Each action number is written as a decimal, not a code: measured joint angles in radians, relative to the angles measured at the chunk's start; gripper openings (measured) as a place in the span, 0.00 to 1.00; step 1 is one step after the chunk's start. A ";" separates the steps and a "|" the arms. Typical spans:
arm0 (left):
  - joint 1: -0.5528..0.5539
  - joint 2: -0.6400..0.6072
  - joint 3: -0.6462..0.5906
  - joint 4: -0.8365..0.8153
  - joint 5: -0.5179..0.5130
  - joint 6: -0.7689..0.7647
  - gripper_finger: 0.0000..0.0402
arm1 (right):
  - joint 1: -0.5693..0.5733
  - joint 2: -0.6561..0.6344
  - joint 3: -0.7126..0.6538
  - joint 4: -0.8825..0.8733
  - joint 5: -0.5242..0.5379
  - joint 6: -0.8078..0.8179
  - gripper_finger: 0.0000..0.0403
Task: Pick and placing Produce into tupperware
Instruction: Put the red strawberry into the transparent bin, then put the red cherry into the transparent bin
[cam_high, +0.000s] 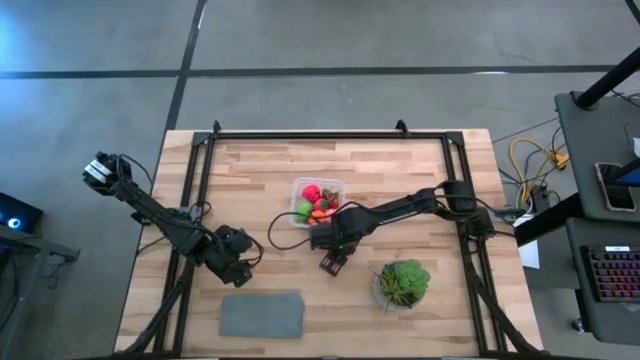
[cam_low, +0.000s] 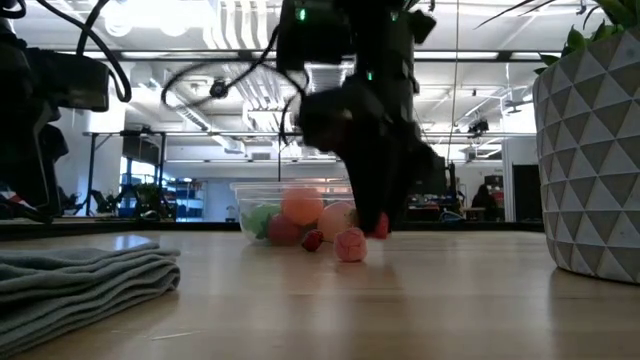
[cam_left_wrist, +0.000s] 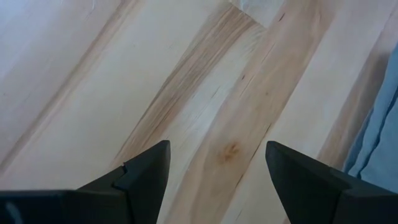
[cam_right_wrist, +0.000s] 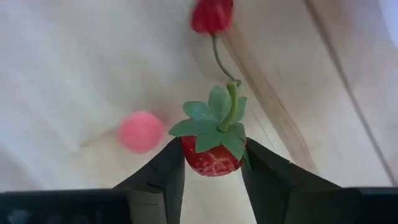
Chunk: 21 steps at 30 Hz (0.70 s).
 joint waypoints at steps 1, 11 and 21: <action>0.000 0.000 0.000 0.000 -0.003 0.000 0.62 | 0.000 -0.013 0.003 -0.001 0.004 0.000 0.32; 0.000 0.000 -0.002 0.037 -0.044 0.002 0.62 | -0.015 -0.168 0.143 -0.022 0.274 0.012 0.35; 0.000 0.000 -0.001 0.153 -0.109 0.108 0.62 | -0.180 -0.170 0.188 -0.064 0.326 -0.033 0.47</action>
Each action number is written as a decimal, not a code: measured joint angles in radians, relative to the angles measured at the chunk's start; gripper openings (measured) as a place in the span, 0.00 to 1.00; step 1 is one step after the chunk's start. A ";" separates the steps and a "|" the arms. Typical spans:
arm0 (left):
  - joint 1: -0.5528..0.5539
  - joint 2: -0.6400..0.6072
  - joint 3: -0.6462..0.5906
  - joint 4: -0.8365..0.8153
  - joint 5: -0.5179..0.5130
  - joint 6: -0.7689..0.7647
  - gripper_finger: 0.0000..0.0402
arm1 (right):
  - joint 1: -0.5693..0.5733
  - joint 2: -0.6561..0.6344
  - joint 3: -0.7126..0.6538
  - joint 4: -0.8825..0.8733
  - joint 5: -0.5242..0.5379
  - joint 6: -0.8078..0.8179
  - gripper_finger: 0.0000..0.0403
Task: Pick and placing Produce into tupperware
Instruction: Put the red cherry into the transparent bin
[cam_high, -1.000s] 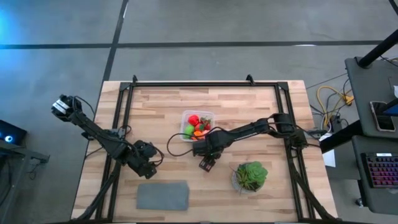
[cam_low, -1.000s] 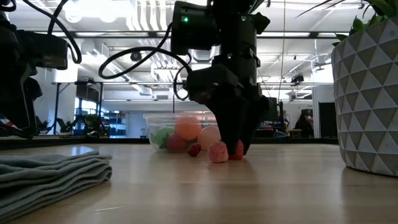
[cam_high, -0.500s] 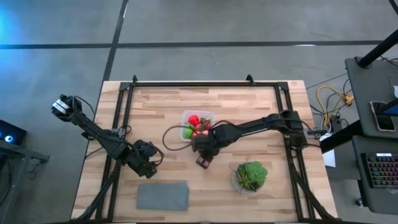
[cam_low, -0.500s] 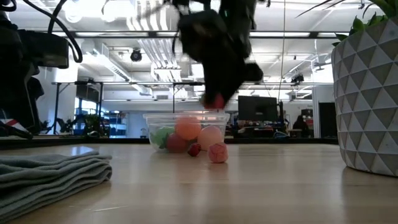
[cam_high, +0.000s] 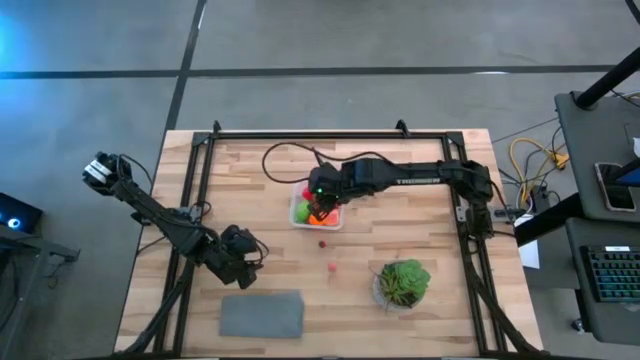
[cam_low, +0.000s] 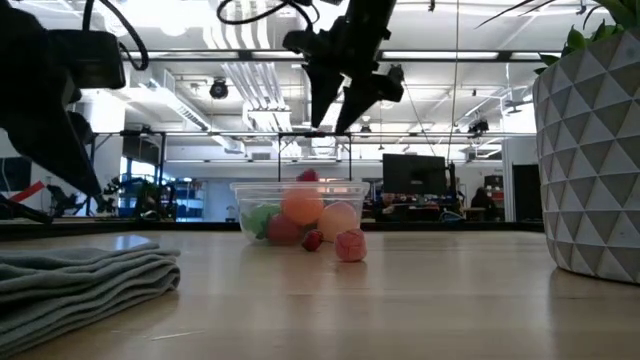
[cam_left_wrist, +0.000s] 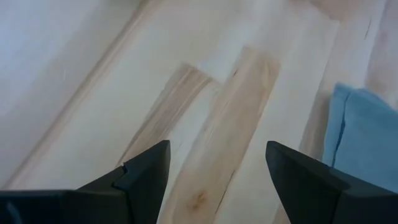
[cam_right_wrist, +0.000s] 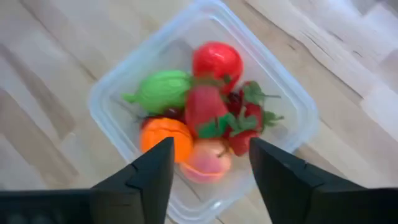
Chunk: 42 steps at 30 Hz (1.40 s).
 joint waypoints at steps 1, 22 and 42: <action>0.000 0.000 0.000 0.007 -0.011 0.000 0.62 | -0.007 0.000 -0.001 -0.008 -0.001 -0.001 0.50; 0.245 0.273 0.118 0.395 0.062 0.780 0.62 | 0.144 -0.220 0.000 -0.415 0.254 0.280 0.73; 0.444 0.643 0.420 0.393 0.279 1.013 0.62 | 0.261 -0.633 -0.352 -0.426 0.408 0.712 0.69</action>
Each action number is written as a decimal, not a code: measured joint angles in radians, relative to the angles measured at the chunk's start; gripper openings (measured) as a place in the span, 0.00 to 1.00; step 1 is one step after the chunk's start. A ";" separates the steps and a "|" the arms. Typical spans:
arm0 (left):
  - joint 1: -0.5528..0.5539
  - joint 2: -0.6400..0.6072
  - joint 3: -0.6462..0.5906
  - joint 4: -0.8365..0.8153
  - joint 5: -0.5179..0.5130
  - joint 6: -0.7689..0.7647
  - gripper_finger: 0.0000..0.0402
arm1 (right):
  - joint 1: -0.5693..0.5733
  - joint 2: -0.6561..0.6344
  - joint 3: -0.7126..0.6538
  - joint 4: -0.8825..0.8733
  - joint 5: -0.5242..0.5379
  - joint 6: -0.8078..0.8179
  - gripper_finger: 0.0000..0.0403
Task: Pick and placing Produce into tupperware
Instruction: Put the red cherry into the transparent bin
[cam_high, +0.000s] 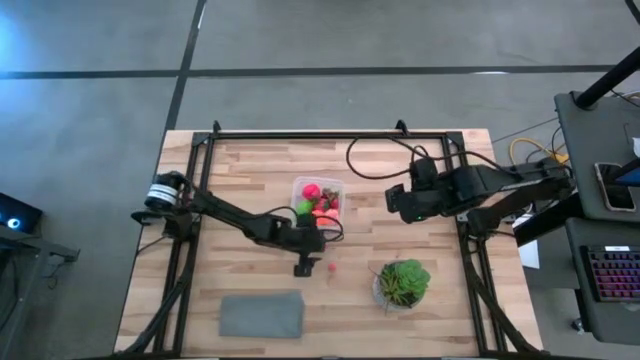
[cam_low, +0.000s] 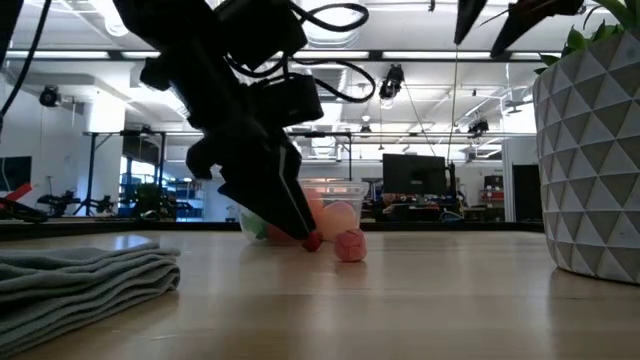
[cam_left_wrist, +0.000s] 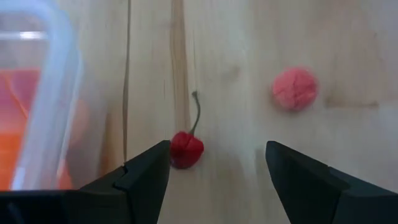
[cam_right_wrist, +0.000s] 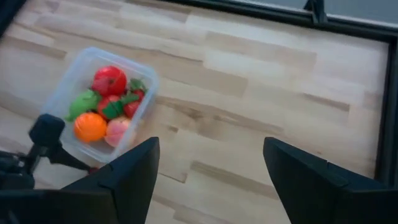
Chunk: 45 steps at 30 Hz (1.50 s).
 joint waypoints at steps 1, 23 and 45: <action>0.001 0.009 0.001 -0.002 0.000 0.005 0.62 | 0.000 -0.001 -0.010 0.000 -0.007 0.005 0.69; 0.037 0.019 0.012 0.002 0.041 0.002 0.34 | -0.001 0.013 -0.063 0.027 -0.023 -0.021 0.68; 0.036 0.036 0.013 0.011 0.045 0.000 0.21 | -0.001 0.013 -0.064 0.042 -0.018 -0.025 0.66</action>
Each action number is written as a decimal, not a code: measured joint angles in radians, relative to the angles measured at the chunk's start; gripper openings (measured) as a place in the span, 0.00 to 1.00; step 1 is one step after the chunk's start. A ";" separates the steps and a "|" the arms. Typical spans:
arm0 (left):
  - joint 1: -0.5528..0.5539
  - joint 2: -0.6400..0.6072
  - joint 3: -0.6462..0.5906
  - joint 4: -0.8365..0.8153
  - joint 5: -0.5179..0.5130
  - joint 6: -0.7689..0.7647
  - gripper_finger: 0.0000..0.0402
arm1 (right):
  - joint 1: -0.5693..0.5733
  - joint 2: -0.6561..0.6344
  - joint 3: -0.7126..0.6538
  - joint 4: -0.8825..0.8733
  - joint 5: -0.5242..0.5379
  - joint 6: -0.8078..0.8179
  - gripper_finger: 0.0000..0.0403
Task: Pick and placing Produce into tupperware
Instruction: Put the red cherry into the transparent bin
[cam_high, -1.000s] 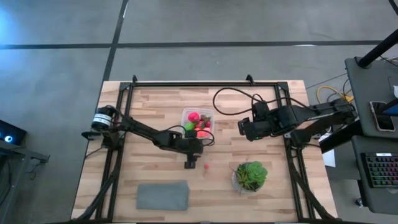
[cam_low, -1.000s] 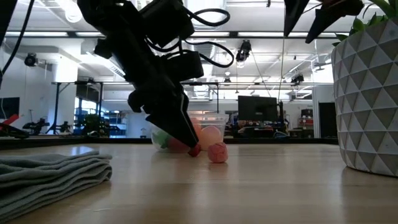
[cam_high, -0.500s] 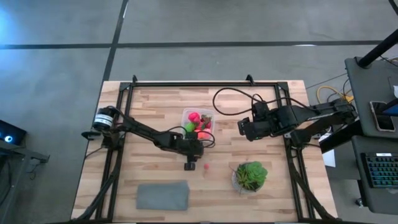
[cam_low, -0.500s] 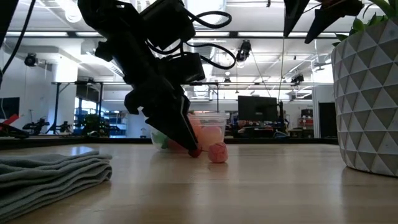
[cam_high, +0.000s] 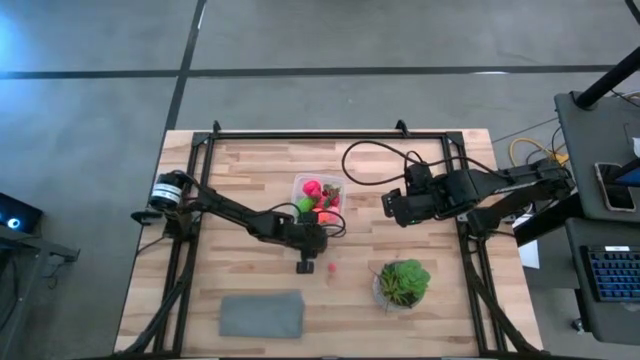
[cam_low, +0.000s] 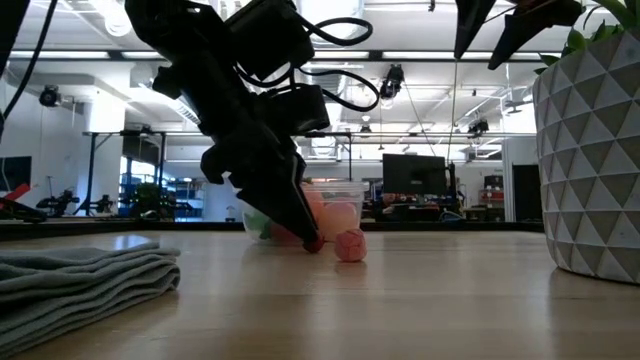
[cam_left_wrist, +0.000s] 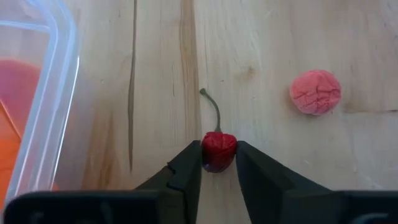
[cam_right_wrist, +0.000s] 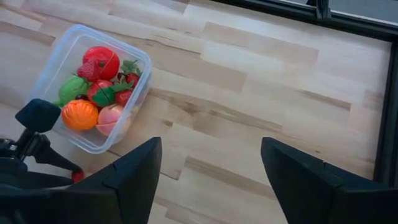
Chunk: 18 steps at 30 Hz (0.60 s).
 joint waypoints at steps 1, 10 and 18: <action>0.000 0.000 0.000 0.000 0.000 0.000 0.19 | 0.000 0.000 0.000 0.001 0.000 0.000 0.67; 0.000 -0.001 0.000 0.000 0.000 0.000 0.09 | 0.000 0.000 0.000 0.003 0.001 0.000 0.66; -0.007 -0.038 0.041 -0.029 0.000 -0.005 0.08 | 0.000 0.000 -0.013 0.008 0.001 0.000 0.67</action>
